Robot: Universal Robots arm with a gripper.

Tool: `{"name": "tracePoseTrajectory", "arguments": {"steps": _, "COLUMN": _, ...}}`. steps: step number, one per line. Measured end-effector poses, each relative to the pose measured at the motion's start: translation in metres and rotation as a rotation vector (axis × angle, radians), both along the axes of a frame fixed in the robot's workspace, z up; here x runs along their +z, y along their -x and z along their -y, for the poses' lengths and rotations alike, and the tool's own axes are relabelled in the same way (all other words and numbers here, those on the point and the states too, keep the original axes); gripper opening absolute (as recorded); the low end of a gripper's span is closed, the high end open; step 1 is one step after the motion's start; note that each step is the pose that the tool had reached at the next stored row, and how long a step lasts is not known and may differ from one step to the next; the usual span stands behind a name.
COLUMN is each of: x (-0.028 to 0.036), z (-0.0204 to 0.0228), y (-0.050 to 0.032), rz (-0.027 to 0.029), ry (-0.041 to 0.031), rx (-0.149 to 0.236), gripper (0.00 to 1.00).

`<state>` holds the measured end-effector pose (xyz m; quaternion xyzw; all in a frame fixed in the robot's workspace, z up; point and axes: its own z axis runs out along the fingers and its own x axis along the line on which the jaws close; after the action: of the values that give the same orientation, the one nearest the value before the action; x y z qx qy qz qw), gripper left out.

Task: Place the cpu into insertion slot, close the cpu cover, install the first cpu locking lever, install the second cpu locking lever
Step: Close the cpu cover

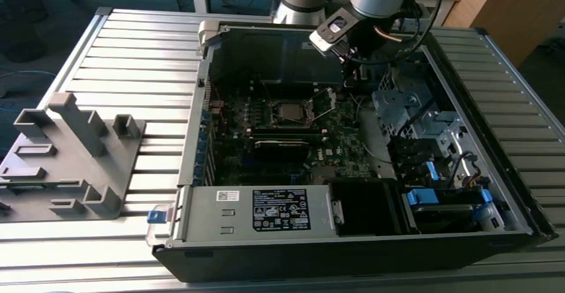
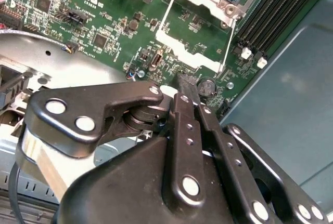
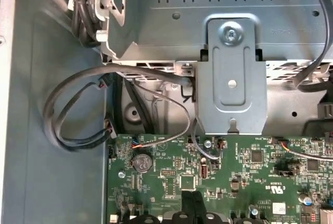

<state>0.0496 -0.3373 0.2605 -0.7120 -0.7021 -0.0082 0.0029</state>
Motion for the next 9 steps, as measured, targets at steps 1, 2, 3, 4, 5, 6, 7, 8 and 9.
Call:
{"name": "tracePoseTrajectory", "arguments": {"steps": 1, "x": 0.0, "z": 0.0, "y": -0.0001, "rz": 0.0, "ry": 0.0, "rx": 0.0, "gripper": 0.11}}
{"name": "tracePoseTrajectory", "arguments": {"steps": 2, "x": 0.0, "z": 0.0, "y": -0.0002, "rz": 0.0, "ry": 0.0, "rx": 0.0, "gripper": 0.11}}
{"name": "tracePoseTrajectory", "arguments": {"steps": 3, "x": -0.0002, "z": 0.0, "y": -0.0002, "rz": 0.0, "ry": 0.0001, "rx": 0.0, "gripper": 0.11}}
{"name": "tracePoseTrajectory", "arguments": {"steps": 4, "x": -0.0007, "z": 0.0, "y": -0.0002, "rz": 0.0001, "ry": -0.0001, "rx": 0.0, "gripper": 0.11}}
{"name": "tracePoseTrajectory", "arguments": {"steps": 5, "x": -0.0015, "z": 0.0, "y": -0.0002, "rz": 0.0, "ry": 0.0, "rx": 0.0, "gripper": 0.11}}
{"name": "tracePoseTrajectory", "arguments": {"steps": 6, "x": -0.0023, "z": 0.0, "y": -0.0002, "rz": 0.0, "ry": 0.0003, "rx": 0.0, "gripper": 0.11}}
{"name": "tracePoseTrajectory", "arguments": {"steps": 7, "x": -0.003, "z": 0.0, "y": -0.0002, "rz": 0.0, "ry": 0.0008, "rx": 0.0, "gripper": 0.11}}
{"name": "tracePoseTrajectory", "arguments": {"steps": 8, "x": -0.0037, "z": 0.0, "y": -0.0002, "rz": 0.0, "ry": 0.0016, "rx": 0.0, "gripper": 0.11}}
{"name": "tracePoseTrajectory", "arguments": {"steps": 9, "x": -0.0045, "z": 0.0, "y": -0.0002, "rz": 0.0, "ry": 0.003, "rx": 0.0, "gripper": 0.11}}
